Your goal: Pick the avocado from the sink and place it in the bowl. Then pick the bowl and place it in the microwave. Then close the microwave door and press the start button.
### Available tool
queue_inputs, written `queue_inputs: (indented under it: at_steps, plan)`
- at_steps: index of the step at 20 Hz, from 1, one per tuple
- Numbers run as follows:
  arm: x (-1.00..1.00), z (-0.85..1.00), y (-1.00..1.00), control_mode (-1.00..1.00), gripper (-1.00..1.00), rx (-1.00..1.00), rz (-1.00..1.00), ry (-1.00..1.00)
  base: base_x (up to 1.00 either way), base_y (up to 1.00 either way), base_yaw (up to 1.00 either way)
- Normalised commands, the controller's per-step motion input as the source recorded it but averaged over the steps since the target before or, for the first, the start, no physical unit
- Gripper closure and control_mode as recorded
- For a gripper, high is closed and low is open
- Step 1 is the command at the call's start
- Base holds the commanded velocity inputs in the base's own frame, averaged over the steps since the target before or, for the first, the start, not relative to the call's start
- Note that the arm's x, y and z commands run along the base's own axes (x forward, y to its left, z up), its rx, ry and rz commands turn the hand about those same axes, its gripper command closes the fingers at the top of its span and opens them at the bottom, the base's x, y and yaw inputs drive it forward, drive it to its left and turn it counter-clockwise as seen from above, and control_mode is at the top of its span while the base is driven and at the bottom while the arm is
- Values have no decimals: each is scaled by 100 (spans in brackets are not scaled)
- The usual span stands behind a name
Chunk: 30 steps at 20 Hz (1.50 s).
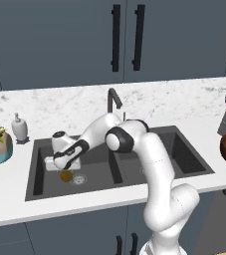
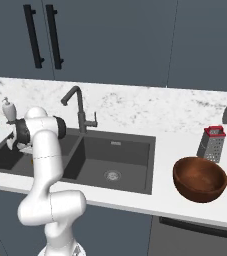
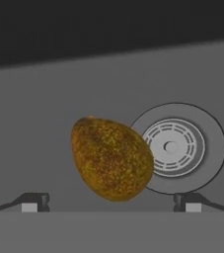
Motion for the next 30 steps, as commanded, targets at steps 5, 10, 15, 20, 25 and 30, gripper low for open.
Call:
queue_inputs:
  at_steps: [5, 10, 15, 20, 25, 30]
  plan:
    - [0, -23, 0, -100, -100, 0, 0, 3, 0, 0, 0]
    - [1, -16, 0, -100, -100, 0, 0, 1, 0, 0, 0]
    - [7, -25, 0, -100, -100, 0, 0, 3, 0, 0, 0]
    - [9, -21, 0, -100, -100, 0, 0, 3, 0, 0, 0]
    - [4, -16, 0, -100, 100, 0, 0, 0, 0, 0, 0]
    - [-2, -10, 0, -100, 100, 0, 0, 0, 0, 0, 0]
